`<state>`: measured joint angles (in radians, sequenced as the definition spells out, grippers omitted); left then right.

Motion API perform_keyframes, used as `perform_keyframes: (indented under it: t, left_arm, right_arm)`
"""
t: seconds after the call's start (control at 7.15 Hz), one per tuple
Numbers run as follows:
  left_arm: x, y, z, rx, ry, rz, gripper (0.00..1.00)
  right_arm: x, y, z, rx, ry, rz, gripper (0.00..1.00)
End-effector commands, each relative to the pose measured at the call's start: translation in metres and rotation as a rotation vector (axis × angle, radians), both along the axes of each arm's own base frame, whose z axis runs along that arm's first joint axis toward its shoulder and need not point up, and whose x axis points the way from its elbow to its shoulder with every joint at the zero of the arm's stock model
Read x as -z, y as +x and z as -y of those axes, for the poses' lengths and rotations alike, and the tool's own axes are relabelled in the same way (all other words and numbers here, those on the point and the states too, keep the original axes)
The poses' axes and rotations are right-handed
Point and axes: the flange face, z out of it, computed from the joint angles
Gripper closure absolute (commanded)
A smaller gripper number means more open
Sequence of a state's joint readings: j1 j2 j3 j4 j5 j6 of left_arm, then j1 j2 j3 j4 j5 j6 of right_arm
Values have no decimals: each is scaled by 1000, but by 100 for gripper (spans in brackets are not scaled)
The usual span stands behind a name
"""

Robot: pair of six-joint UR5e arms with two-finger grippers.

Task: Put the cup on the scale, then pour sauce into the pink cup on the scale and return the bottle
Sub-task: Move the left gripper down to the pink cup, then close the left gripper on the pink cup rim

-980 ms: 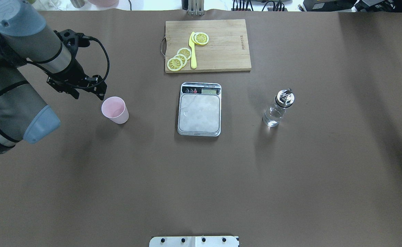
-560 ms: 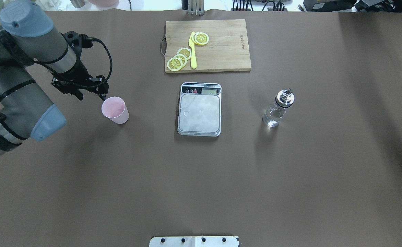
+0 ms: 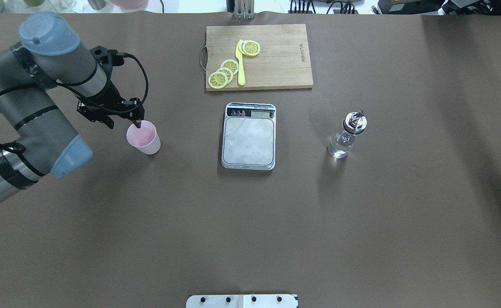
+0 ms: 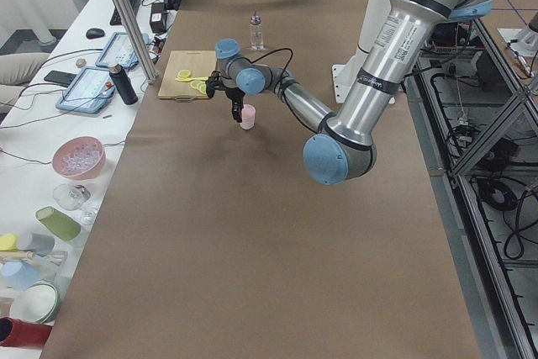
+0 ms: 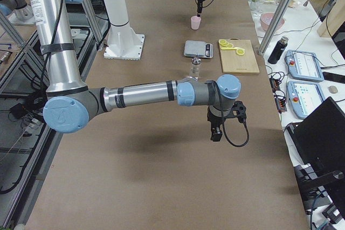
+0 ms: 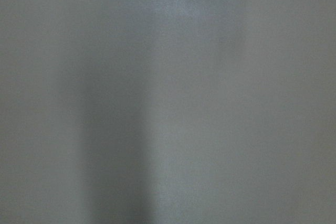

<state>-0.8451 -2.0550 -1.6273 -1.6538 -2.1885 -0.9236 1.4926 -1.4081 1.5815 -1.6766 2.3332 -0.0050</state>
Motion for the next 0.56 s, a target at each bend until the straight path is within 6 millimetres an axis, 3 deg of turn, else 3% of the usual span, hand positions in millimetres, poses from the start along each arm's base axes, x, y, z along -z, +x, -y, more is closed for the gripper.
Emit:
perform_keyframes:
  t: [0.0,0.42]
  left_arm:
    - [-1,13,-8,-22,5,-6,25]
    - [0,18,-12,-35,8,-5,28]
  right_arm:
    - [0,0,0,0,0,0,0]
    - [0,0,0,0,0,0,0]
